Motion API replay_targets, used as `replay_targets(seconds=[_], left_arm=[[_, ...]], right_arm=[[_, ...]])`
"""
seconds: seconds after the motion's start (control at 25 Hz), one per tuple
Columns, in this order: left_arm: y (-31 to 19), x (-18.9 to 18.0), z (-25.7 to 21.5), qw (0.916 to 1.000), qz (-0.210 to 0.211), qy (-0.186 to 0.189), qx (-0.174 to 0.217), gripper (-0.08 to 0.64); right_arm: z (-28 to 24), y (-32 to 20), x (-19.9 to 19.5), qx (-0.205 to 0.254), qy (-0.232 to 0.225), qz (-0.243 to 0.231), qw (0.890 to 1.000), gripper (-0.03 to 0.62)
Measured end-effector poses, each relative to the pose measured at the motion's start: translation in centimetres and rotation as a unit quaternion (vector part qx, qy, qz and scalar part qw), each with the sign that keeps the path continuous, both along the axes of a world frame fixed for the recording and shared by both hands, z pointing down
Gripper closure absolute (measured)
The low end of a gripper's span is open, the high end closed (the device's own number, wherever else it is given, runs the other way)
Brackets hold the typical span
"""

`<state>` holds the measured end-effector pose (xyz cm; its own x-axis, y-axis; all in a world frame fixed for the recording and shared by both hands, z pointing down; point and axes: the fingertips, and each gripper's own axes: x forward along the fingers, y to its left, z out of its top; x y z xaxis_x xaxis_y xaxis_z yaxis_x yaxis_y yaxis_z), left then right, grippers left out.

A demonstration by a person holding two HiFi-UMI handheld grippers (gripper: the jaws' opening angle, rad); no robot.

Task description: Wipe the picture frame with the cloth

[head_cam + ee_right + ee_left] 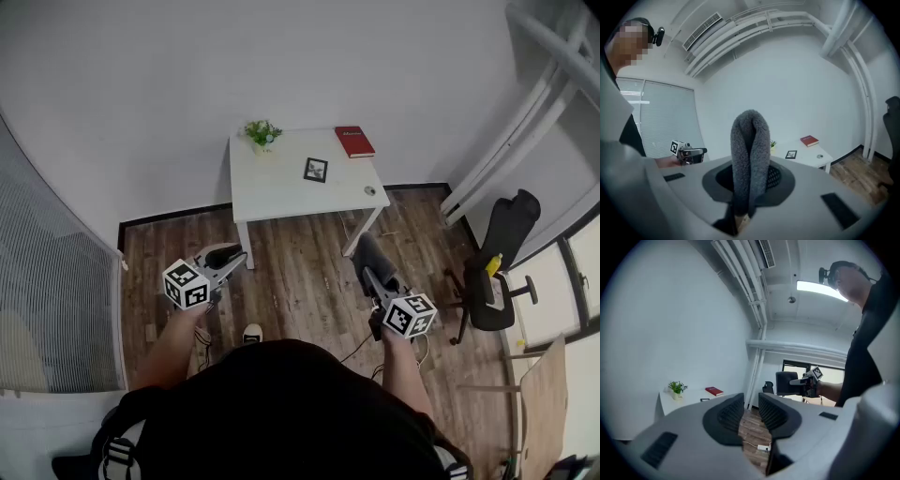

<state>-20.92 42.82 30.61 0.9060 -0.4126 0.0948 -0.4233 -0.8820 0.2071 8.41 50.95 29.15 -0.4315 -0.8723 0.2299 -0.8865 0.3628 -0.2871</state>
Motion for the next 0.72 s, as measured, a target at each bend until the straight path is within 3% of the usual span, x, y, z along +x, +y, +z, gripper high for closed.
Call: replay_targets(seconds=[0.72], left_arm=[[-10.9,-1.6,-1.8,0.9992,0.033,0.009,0.022,0.456]], right_arm=[[0.1,-9.2,-1.7,0.001,-0.024,0.042,0.999,0.545]])
